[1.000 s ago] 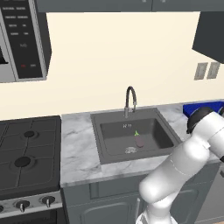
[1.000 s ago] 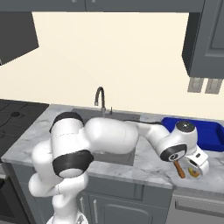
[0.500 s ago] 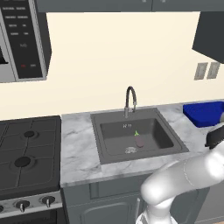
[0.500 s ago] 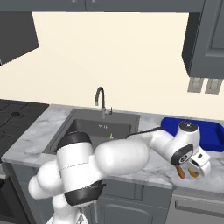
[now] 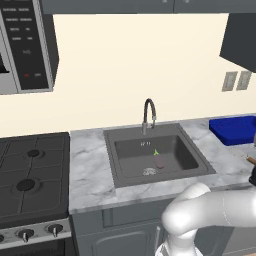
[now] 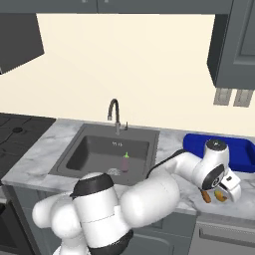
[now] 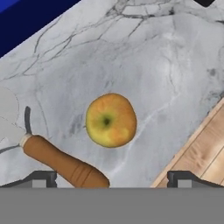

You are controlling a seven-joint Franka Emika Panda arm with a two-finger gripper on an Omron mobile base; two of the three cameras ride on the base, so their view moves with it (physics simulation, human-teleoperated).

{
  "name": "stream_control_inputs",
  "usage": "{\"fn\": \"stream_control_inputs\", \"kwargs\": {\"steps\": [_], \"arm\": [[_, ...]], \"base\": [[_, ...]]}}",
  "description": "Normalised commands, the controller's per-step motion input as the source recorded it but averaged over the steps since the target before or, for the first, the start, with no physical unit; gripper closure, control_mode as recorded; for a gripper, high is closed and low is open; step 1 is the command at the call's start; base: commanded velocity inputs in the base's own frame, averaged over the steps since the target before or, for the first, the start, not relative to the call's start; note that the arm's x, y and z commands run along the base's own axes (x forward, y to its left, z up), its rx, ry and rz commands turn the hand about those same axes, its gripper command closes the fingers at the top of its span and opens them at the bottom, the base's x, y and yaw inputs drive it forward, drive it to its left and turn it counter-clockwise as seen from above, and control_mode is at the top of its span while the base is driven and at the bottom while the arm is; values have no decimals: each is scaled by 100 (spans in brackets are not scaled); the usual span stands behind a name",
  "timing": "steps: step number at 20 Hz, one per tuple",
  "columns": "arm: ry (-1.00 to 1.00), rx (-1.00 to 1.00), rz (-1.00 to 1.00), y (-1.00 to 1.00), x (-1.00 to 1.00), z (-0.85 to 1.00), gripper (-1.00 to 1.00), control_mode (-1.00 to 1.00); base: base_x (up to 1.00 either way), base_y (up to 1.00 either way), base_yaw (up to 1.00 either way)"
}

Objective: Pick up all produce items and place them in the sink. Turn on the sink faucet to wash them. Then turn the sink off and put them in the tray.

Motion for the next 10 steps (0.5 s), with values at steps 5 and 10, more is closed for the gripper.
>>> {"fn": "stream_control_inputs", "kwargs": {"steps": [5, 10], "arm": [[0, 0, -2, -5, 1, -11, -100, -100], [0, 0, -2, -5, 7, -9, -100, -100]], "base": [[0, 0, 0], [0, 0, 0]]}}
